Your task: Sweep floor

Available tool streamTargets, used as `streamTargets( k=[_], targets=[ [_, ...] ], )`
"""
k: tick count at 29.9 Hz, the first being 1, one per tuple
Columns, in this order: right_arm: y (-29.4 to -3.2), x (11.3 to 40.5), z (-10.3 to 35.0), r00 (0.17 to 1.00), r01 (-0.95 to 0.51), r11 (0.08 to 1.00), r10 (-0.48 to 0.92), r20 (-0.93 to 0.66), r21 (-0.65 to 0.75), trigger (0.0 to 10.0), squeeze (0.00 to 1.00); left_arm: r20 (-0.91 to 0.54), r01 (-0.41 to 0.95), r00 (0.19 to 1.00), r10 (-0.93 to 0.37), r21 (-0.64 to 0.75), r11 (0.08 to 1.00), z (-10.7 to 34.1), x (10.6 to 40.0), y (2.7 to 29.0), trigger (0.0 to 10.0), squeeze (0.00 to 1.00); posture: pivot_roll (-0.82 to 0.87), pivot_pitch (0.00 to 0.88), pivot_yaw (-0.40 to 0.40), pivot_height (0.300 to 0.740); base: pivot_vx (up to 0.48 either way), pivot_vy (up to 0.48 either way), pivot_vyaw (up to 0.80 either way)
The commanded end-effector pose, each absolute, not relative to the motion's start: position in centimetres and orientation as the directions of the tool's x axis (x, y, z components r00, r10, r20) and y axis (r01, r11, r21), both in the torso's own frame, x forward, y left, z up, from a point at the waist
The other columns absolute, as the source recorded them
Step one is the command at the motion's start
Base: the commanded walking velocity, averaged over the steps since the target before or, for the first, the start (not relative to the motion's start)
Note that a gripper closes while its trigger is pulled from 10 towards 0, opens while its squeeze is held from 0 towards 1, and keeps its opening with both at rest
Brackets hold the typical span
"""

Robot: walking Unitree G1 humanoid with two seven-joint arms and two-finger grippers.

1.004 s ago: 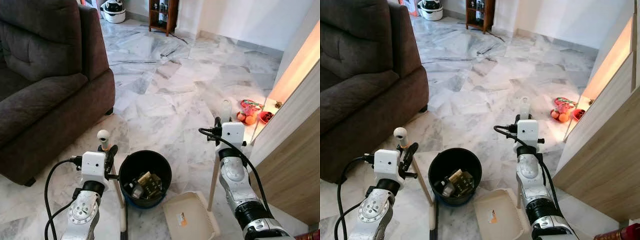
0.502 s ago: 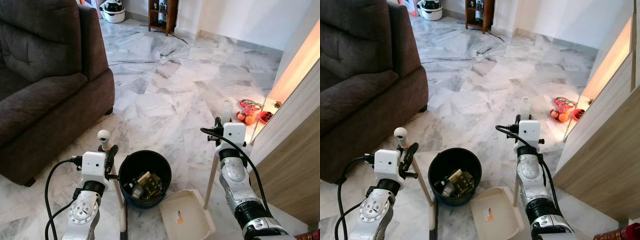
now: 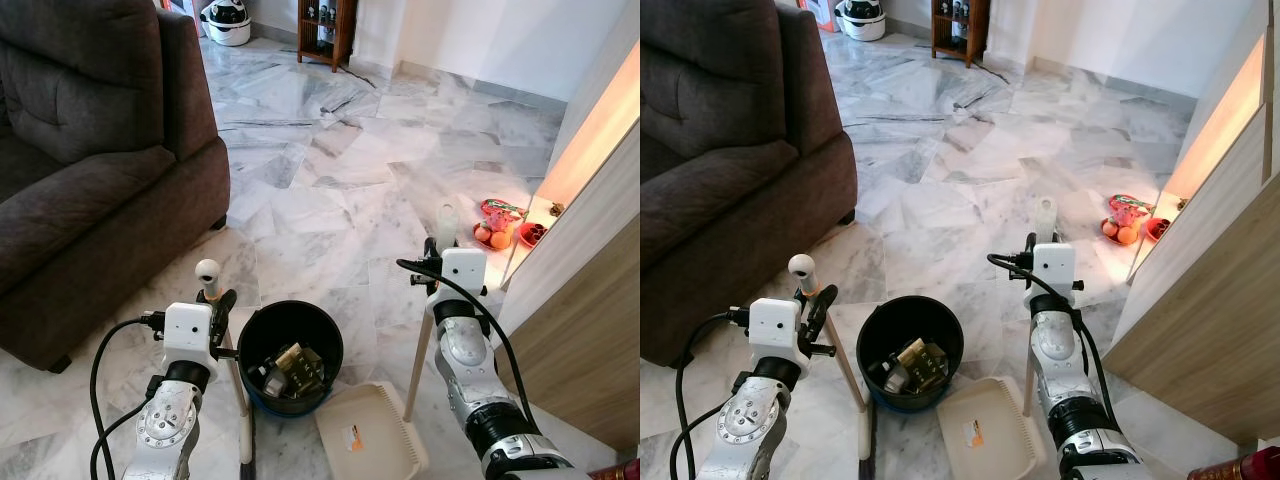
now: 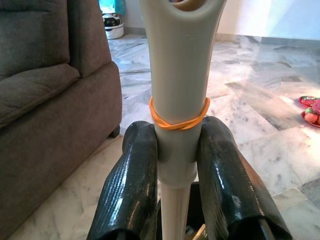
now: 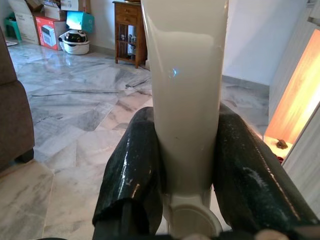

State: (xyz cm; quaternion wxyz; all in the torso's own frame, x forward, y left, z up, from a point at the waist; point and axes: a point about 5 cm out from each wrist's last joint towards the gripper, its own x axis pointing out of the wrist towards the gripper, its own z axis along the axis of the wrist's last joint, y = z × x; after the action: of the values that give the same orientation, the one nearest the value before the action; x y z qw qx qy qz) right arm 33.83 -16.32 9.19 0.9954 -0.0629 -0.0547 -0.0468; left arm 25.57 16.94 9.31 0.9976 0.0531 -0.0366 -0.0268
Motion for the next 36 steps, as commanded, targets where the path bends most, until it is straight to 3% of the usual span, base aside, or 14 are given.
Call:
streamTargets(
  k=[1, 9, 36],
  targets=[
    [-16.15, 34.27, 10.07, 0.985, 0.097, 0.99, -0.081, 0.151, -0.106, 10.0, 0.0, 0.1, 0.052, 0.993, -0.062, 0.099, 0.994, 9.79, 25.81, 16.91, 10.0, 0.0, 0.13, 0.077, -0.043, 0.74, 0.0, 0.0, 0.0],
    [-15.88, 34.07, 9.64, 0.988, 0.083, 0.991, -0.068, 0.14, -0.101, 10.0, 0.0, 0.099, 0.05, 0.993, -0.06, 0.101, 0.994, 9.68, 25.71, 16.97, 10.0, 0.0, 0.13, 0.067, -0.04, 0.74, 0.0, 0.0, 0.0],
    [-15.56, 34.06, 9.33, 0.991, 0.061, 0.992, -0.048, 0.123, -0.106, 10.0, 0.0, 0.11, 0.053, 0.992, -0.064, 0.105, 0.993, 10.01, 25.85, 16.95, 10.0, 0.0, 0.14, 0.085, -0.04, 0.74, -0.286, 0.0, 0.0]
  ],
)
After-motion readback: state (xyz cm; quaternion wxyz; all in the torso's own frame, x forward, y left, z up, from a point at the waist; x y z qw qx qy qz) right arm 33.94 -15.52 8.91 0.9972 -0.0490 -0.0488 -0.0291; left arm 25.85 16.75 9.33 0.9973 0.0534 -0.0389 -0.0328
